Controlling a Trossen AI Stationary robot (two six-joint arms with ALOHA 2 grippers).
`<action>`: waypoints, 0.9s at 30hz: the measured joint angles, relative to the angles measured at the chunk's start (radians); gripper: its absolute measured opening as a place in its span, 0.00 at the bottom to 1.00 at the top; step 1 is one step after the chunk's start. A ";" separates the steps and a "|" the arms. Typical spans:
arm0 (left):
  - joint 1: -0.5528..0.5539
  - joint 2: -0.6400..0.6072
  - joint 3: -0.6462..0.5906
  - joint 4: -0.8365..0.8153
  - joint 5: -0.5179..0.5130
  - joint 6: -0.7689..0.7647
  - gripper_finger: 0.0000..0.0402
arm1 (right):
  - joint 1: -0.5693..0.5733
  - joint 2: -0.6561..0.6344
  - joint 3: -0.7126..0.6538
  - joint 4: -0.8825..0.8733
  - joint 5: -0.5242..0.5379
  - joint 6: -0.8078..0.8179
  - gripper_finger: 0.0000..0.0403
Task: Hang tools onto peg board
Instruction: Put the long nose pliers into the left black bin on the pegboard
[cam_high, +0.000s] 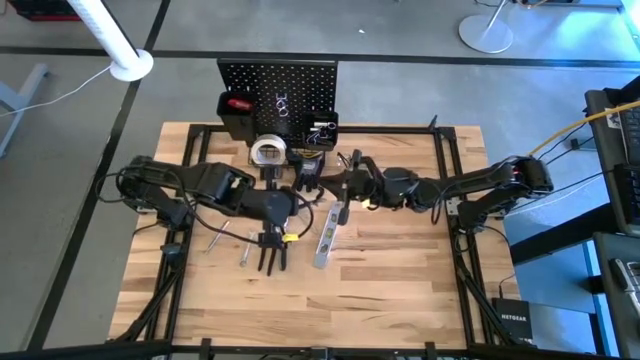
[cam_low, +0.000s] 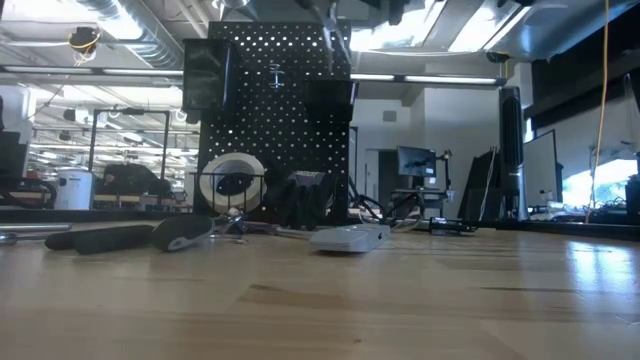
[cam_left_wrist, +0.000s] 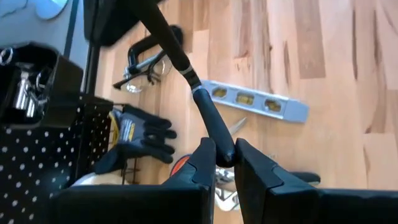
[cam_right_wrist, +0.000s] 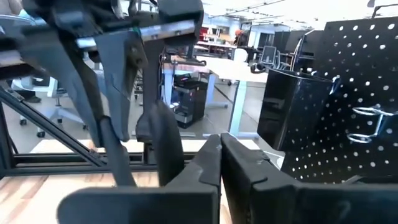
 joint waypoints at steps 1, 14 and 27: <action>0.000 0.000 0.000 0.011 0.000 0.005 0.06 | 0.000 0.006 0.001 0.004 0.000 0.000 0.03; 0.043 0.004 -0.011 0.070 0.008 -0.001 0.06 | -0.001 0.025 0.000 0.083 -0.024 0.044 0.03; 0.081 0.011 -0.036 0.231 -0.004 0.037 0.06 | 0.001 0.027 0.001 0.099 0.011 0.049 0.02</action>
